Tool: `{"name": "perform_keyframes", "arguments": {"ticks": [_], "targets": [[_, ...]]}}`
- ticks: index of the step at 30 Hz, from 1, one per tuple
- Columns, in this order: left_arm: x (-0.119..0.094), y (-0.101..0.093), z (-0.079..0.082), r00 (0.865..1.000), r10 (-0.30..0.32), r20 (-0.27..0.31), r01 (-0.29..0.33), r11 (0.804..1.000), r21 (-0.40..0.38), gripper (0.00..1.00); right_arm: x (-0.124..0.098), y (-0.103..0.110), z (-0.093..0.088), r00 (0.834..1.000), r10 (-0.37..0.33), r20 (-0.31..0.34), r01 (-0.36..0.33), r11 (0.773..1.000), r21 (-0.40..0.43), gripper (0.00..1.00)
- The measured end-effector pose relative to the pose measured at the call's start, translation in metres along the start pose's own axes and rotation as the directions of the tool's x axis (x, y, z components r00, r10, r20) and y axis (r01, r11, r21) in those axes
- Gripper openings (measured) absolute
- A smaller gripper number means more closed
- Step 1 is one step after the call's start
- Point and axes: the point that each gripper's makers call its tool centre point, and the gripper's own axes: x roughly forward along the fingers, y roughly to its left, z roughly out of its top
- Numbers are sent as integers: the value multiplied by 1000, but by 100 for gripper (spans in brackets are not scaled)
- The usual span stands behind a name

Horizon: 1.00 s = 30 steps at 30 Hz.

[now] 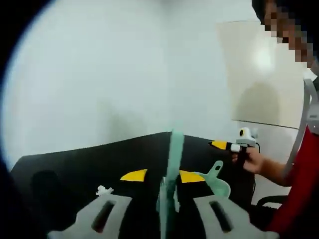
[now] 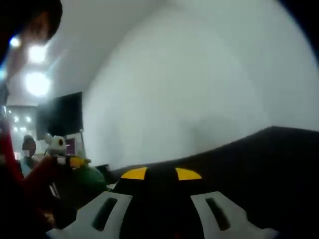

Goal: Pick up the broom and sweep the trash on the tabletop into the dustpan.

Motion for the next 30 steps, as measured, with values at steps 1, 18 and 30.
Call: {"name": "perform_keyframes", "arguments": {"ticks": [1, 18, 30], "targets": [[-1, 1, 4, 1000, 10, 25, -10, 1000, 1, 9, 0, 0, 0, 1000, 0, -2, 0, 1000, -1, 22], [4, -2, 25, 993, -18, 113, 13, 999, 42, 4, -1, 1, -2, 1000, -2, -18, 2, 1000, -10, 22], [-67, 77, 73, 924, 241, 295, -269, 961, 56, 4, 1, -3, -6, 999, -12, -39, 14, 999, 30, 22]]}}
